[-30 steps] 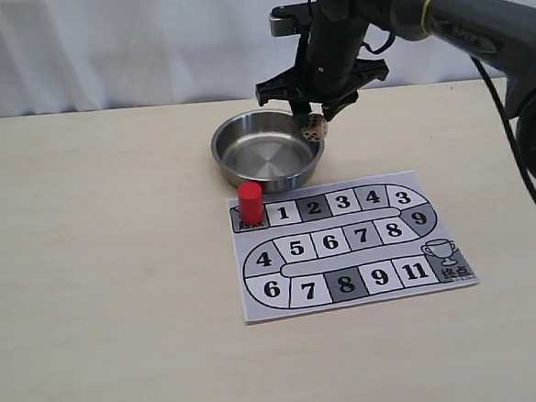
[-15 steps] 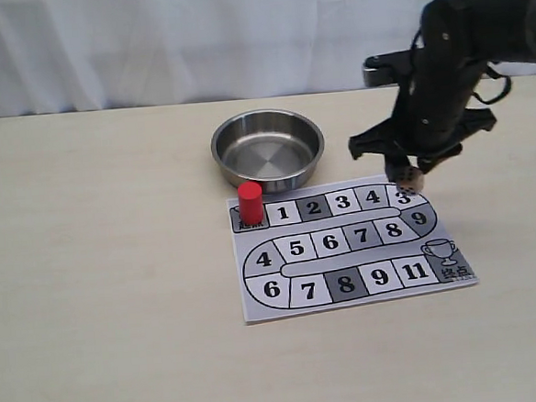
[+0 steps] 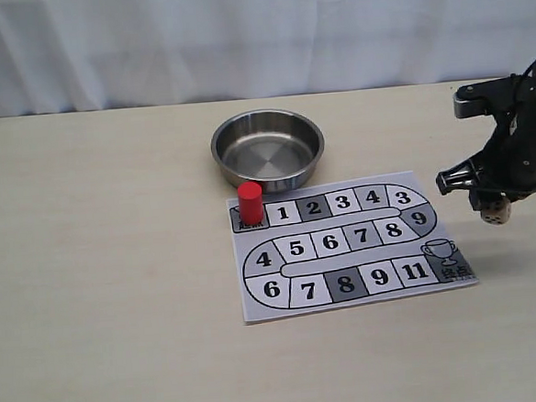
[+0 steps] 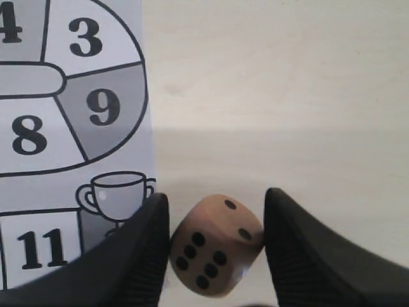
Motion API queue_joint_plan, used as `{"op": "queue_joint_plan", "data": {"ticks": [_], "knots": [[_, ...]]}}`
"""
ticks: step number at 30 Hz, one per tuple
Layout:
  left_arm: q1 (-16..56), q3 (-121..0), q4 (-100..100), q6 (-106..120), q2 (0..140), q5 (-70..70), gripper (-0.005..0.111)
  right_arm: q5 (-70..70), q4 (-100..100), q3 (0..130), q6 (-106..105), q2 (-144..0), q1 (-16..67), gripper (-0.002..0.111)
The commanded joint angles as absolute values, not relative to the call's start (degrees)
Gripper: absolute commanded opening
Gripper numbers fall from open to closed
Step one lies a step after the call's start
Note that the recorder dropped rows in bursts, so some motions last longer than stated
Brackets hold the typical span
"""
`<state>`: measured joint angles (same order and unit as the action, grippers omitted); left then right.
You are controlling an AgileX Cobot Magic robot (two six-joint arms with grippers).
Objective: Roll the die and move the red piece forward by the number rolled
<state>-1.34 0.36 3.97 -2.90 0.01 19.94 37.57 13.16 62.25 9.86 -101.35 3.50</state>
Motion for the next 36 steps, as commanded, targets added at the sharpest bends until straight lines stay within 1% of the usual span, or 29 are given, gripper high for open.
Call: {"op": "queue_joint_plan", "data": {"ticks": [1,3,5,7,10,12,13,22,36], "knots": [[-1.4,0.0,3.9,-3.3,0.0,18.9,0.000,34.6,2.4,61.6,3.5,-102.4,3.2,0.007],[-1.4,0.0,3.9,-3.3,0.0,18.9,0.000,34.8,-12.7,61.6,-9.8,-102.9,3.2,0.015],[-1.4,0.0,3.9,-3.3,0.0,18.9,0.000,36.7,-28.7,61.6,-24.7,-103.8,3.3,0.026],[-1.4,0.0,3.9,-3.3,0.0,18.9,0.000,39.2,-41.7,61.6,-35.6,-104.9,3.3,0.045],[-1.4,0.0,3.9,-3.3,0.0,18.9,0.000,38.5,-47.9,61.6,-40.1,-105.9,3.3,0.083],[-1.4,0.0,3.9,-3.3,0.0,18.9,0.000,37.1,-47.1,61.6,-39.9,-106.0,3.3,0.101],[-1.4,0.0,3.9,-3.3,0.0,18.9,0.000,36.2,-46.3,61.6,-39.4,-106.0,3.3,0.105],[-1.4,0.0,3.9,-3.3,0.0,18.9,0.000,31.4,-39.5,61.6,-34.7,-106.0,3.3,0.106],[-1.4,0.0,3.9,-3.3,0.0,18.9,0.000,28.2,-38.0,61.6,-34.7,-106.0,3.3,0.106]]}}
